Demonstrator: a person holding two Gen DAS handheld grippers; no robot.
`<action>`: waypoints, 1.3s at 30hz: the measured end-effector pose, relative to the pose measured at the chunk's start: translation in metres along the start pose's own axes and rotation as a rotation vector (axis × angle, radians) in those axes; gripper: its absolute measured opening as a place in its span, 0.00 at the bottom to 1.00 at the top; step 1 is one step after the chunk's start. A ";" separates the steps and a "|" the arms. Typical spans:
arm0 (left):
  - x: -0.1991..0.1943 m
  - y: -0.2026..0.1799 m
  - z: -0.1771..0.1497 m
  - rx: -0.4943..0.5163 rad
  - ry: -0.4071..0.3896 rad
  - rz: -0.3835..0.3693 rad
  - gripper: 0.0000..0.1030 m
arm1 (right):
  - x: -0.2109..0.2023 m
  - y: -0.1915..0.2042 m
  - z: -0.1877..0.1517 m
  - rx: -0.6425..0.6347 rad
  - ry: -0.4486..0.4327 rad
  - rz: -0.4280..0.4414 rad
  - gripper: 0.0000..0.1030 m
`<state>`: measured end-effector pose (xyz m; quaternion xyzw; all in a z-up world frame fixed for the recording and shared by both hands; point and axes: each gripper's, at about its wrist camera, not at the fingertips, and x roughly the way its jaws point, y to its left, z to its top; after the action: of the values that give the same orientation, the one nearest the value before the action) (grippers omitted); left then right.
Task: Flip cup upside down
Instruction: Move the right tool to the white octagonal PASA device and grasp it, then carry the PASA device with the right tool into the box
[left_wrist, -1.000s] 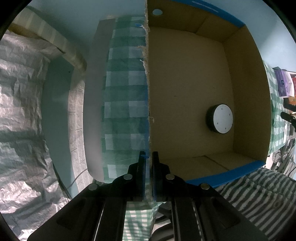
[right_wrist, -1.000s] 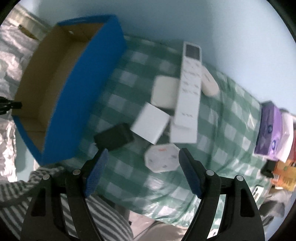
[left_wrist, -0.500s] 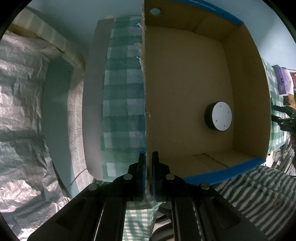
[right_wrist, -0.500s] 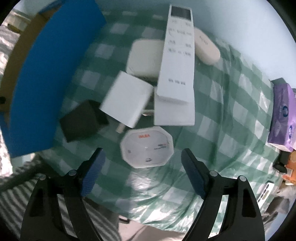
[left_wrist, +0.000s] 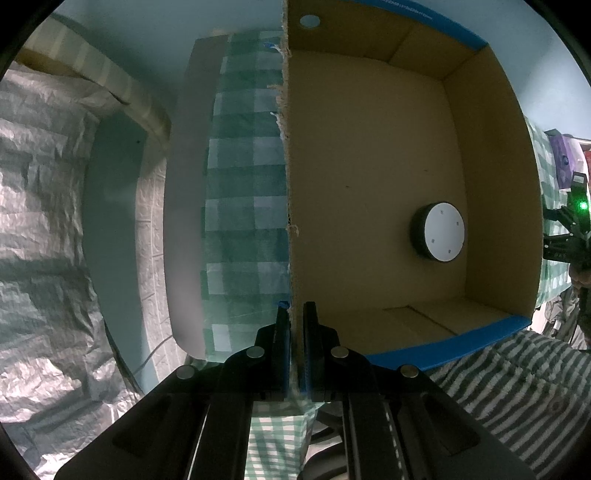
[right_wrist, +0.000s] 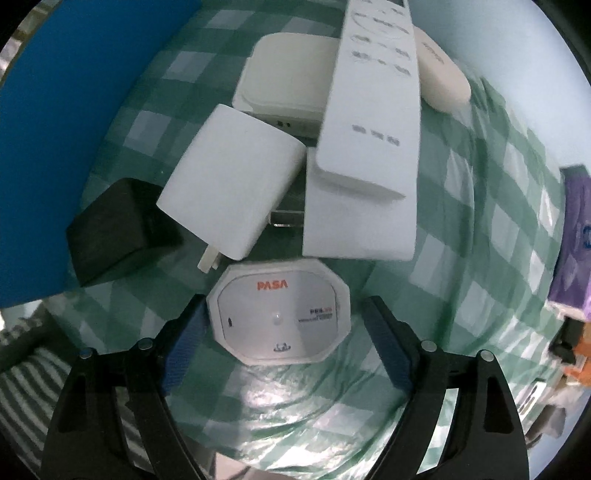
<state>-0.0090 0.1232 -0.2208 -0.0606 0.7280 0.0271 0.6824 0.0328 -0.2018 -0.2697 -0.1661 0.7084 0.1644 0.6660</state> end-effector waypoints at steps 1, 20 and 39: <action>0.000 0.000 0.000 -0.001 0.000 0.000 0.06 | 0.001 0.003 0.001 -0.004 0.003 -0.005 0.83; 0.002 0.001 0.000 -0.012 0.002 0.003 0.06 | 0.001 0.027 -0.001 0.015 0.029 -0.008 0.69; 0.003 0.001 -0.001 -0.012 0.002 0.003 0.06 | -0.057 0.055 0.003 -0.006 -0.023 0.025 0.69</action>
<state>-0.0101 0.1243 -0.2237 -0.0636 0.7285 0.0327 0.6813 0.0139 -0.1508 -0.2119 -0.1573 0.7024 0.1767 0.6713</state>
